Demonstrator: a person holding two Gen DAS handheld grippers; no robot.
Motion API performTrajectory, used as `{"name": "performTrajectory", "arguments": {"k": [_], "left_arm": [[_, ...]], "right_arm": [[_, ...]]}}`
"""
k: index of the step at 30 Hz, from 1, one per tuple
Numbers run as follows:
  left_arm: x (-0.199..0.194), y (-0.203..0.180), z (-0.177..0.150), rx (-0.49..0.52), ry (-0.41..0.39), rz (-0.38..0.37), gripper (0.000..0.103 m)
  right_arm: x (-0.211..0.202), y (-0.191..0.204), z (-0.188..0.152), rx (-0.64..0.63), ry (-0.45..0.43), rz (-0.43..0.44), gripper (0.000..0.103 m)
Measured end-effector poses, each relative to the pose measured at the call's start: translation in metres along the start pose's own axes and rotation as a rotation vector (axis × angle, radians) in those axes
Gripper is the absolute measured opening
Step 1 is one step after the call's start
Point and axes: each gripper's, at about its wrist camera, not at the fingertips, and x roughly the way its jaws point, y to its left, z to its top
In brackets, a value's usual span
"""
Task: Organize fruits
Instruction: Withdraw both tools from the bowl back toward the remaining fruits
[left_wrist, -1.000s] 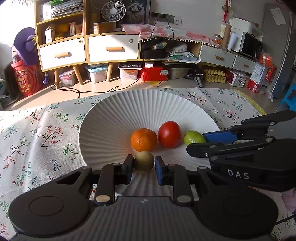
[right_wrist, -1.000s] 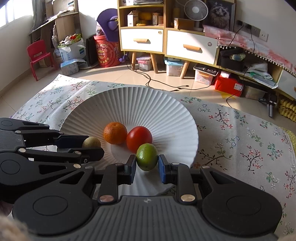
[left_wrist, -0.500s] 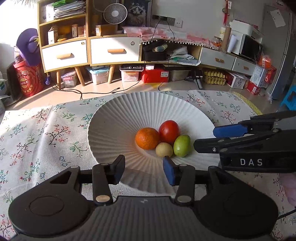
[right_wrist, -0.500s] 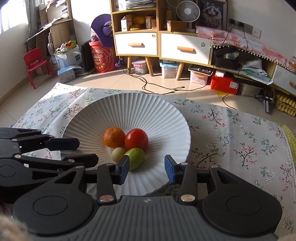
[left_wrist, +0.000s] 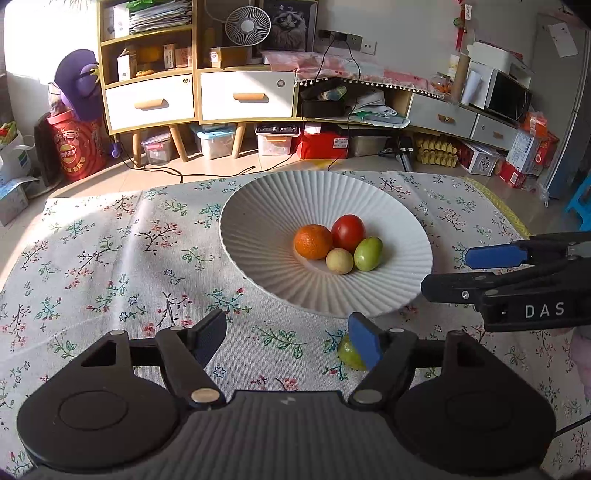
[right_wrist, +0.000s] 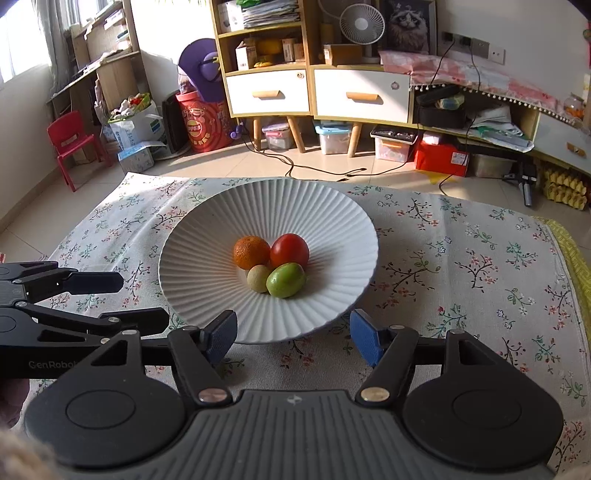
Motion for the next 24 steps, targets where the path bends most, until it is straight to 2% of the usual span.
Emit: {"name": "performTrajectory", "arguments": {"k": [10, 15, 24], "left_arm": [[-0.018, 0.008, -0.024, -0.004, 0.015, 0.032, 0.09], [-0.025, 0.02, -0.042, -0.028, 0.02, 0.041, 0.096], [-0.029, 0.041, -0.068, -0.07, 0.045, 0.057, 0.096]], "right_arm": [[-0.01, 0.01, -0.018, 0.002, 0.0, 0.016, 0.092], [-0.008, 0.019, -0.031, -0.043, 0.014, 0.02, 0.094], [-0.01, 0.024, -0.048, -0.056, 0.009, 0.039, 0.1]]}}
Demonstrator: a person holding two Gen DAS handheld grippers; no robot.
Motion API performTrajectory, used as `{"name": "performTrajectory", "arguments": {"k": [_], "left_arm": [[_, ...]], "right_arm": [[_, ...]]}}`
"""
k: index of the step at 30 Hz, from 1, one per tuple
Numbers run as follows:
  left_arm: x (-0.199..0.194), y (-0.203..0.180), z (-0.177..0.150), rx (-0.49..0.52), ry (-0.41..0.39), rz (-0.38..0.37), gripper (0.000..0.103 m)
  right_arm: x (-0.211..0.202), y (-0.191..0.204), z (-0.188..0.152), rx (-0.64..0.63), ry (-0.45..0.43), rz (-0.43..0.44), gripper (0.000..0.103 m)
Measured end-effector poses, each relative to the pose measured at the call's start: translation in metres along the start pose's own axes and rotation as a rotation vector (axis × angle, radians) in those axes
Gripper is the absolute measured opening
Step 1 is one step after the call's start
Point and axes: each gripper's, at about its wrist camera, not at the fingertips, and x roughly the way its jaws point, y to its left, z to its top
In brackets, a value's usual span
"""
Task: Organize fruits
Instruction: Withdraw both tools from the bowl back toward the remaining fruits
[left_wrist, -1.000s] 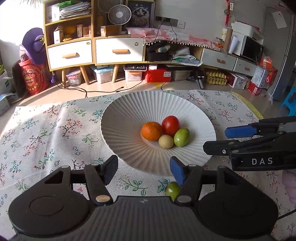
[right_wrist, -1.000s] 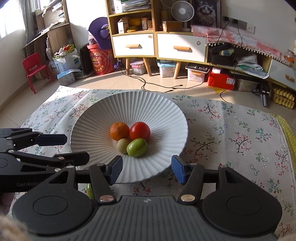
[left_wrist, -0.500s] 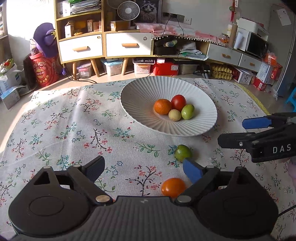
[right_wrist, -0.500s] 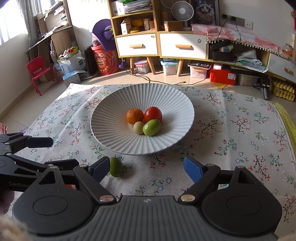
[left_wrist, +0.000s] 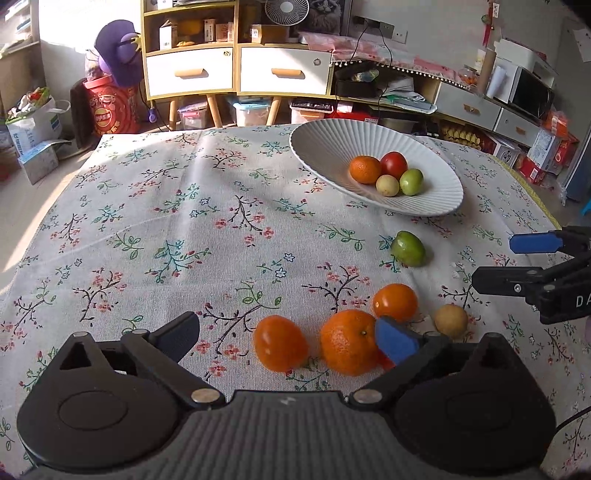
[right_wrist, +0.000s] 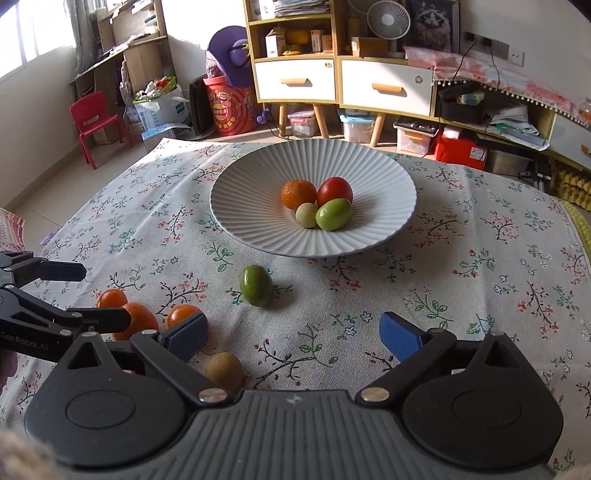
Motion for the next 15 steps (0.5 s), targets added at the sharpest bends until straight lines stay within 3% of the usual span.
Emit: {"name": "performTrajectory", "arguments": {"k": [15], "left_arm": [[-0.017, 0.027, -0.026, -0.049, -0.034, -0.013, 0.096]], "right_arm": [[-0.003, 0.009, -0.026, -0.037, -0.021, 0.021, 0.102]]}}
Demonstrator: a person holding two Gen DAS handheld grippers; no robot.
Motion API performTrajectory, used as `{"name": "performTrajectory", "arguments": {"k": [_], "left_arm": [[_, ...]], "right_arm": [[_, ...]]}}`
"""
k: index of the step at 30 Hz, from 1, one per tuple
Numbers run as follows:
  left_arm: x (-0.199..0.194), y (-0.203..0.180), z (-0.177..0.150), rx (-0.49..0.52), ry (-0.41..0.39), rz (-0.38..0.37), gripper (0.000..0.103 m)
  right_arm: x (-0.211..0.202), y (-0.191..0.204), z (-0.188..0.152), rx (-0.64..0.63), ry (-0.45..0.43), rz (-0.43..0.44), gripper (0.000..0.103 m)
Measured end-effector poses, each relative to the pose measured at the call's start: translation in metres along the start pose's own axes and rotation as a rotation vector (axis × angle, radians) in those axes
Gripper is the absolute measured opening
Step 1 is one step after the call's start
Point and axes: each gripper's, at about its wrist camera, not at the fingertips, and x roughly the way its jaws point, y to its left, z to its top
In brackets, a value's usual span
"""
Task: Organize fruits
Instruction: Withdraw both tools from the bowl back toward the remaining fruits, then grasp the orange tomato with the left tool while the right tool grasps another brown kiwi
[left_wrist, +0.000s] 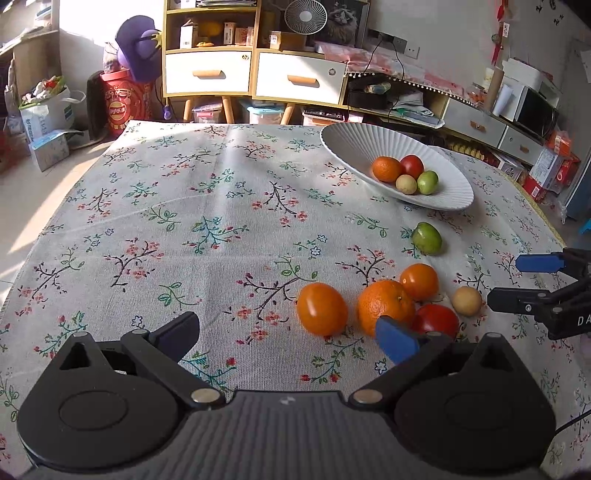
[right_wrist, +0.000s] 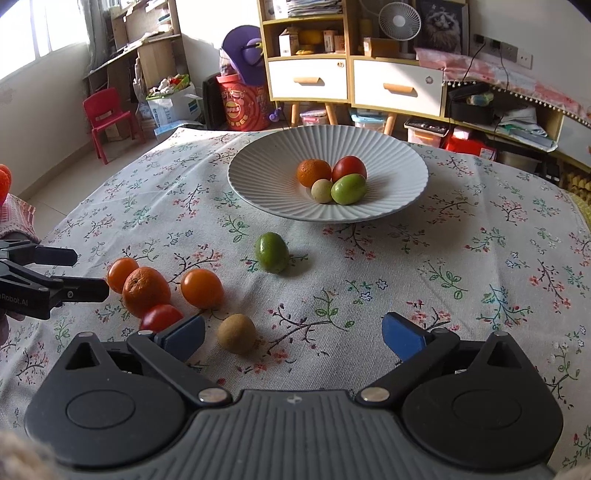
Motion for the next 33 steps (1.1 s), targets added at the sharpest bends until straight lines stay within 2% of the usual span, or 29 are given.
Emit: {"name": "performTrajectory", "arguments": {"k": [7, 16, 20, 26, 33], "left_arm": [[0.007, 0.003, -0.007, -0.012, 0.026, -0.027, 0.096], [0.016, -0.004, -0.017, 0.076, -0.02, -0.014, 0.095], [0.019, -0.008, -0.017, 0.109, -0.039, -0.002, 0.09], [0.019, -0.009, -0.015, 0.112, -0.064, 0.001, 0.077], [0.019, -0.007, -0.012, 0.104, -0.079, -0.019, 0.062]], "right_arm": [[0.006, 0.006, -0.008, -0.037, 0.016, 0.004, 0.102], [0.01, 0.013, -0.013, -0.07, 0.023, 0.012, 0.1], [0.011, 0.014, -0.016, -0.09, 0.008, -0.001, 0.097], [0.007, 0.02, -0.018, -0.121, -0.013, 0.003, 0.085], [0.004, 0.026, -0.017, -0.152, -0.025, 0.022, 0.066]]}}
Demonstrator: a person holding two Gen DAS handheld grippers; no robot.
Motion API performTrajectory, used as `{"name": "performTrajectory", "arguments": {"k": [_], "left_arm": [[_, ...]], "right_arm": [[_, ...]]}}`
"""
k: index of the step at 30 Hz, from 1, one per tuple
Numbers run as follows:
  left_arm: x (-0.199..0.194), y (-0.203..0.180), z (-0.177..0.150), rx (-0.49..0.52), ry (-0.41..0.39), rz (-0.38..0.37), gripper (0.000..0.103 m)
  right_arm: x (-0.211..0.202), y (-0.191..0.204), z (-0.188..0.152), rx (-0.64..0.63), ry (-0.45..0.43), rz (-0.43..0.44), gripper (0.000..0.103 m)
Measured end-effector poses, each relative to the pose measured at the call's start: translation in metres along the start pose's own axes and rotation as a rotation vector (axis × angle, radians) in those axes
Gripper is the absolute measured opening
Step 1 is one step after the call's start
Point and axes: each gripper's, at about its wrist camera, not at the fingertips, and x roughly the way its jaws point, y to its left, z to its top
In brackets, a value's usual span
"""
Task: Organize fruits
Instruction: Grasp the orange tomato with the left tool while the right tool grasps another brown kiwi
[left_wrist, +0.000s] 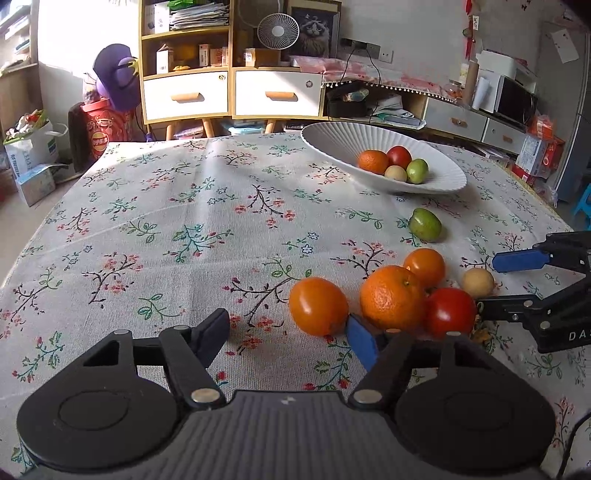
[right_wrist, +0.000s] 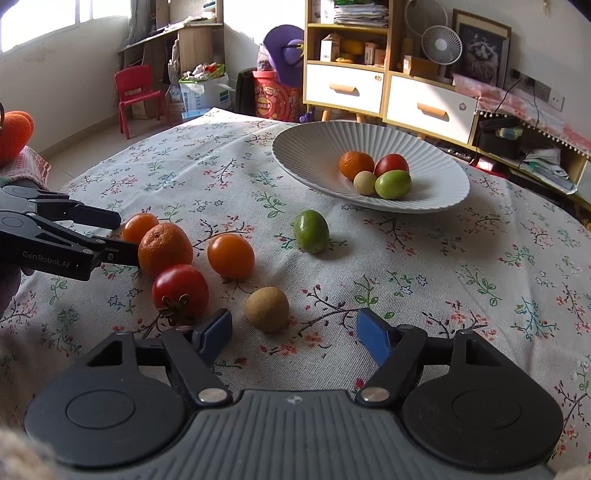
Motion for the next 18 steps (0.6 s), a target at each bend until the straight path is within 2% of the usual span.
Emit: {"name": "performTrajectory", "arguments": {"k": [4, 18], "left_arm": [[0.0003, -0.0018, 0.0013, 0.013, 0.0, -0.012, 0.053], [0.0006, -0.0087, 0.0031, 0.038, 0.002, -0.031, 0.031]], "right_arm": [[-0.0014, 0.0021, 0.0004, -0.01, 0.0, 0.017, 0.055], [-0.0019, 0.0075, 0.0043, -0.025, 0.009, 0.058, 0.032]]}}
